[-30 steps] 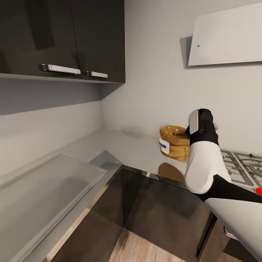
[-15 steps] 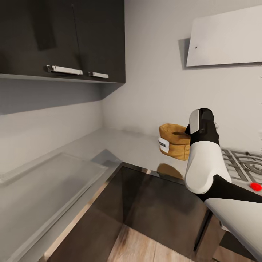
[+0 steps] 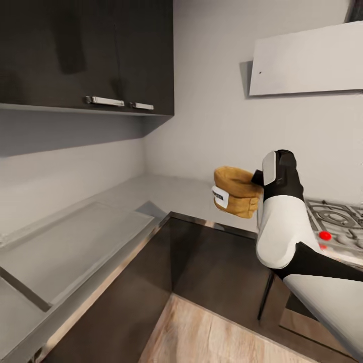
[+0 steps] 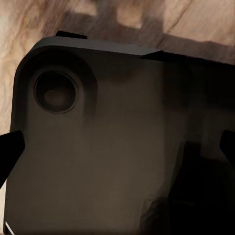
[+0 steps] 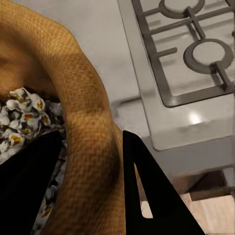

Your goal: In the kitchen, take the popcorn bag from the countertop, put it into the microwave, and heat it until the popcorn is cooked so the cooked popcorn ends up inside the bag.

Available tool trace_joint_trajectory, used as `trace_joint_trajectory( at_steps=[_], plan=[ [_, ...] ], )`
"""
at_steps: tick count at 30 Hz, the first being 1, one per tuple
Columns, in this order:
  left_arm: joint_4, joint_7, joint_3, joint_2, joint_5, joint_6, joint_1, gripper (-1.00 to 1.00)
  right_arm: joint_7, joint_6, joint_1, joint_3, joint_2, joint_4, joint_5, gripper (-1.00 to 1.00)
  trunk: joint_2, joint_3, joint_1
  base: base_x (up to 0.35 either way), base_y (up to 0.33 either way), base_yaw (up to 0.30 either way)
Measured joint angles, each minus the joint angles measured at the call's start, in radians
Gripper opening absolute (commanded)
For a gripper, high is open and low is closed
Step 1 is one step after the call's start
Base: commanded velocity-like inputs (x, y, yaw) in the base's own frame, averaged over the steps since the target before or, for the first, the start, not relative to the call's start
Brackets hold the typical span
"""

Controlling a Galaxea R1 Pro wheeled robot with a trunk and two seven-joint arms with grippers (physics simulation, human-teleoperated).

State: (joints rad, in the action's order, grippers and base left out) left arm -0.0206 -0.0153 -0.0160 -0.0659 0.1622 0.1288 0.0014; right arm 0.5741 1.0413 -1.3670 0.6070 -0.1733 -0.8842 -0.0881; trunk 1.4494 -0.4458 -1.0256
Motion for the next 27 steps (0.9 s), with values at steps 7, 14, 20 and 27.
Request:
trace_joint_trajectory(
  at_steps=[7,14,20,27],
  plan=[
    [0.000,0.000,0.000,0.000,-0.001,0.000,0.000,1.00,-0.074,0.001,0.001,-0.003,0.000,0.020,-0.001,-1.00,0.000,0.000,0.000,-0.349,0.000,0.000],
    [0.000,0.000,0.001,-0.001,-0.005,-0.002,0.000,1.00,-0.076,0.001,0.002,-0.003,0.000,0.025,-0.002,-1.00,0.000,0.000,0.000,-0.349,0.000,0.000],
    [0.000,0.002,0.001,-0.003,-0.007,-0.002,0.000,1.00,-0.075,0.001,0.002,-0.003,0.000,0.026,-0.004,-1.00,0.000,0.000,0.000,-0.349,0.000,0.000],
    [0.000,0.005,0.001,-0.003,-0.004,-0.002,0.000,1.00,-0.072,0.001,0.002,-0.003,0.000,0.028,-0.008,-1.00,0.000,0.000,0.000,-0.348,0.000,0.000]
  ],
)
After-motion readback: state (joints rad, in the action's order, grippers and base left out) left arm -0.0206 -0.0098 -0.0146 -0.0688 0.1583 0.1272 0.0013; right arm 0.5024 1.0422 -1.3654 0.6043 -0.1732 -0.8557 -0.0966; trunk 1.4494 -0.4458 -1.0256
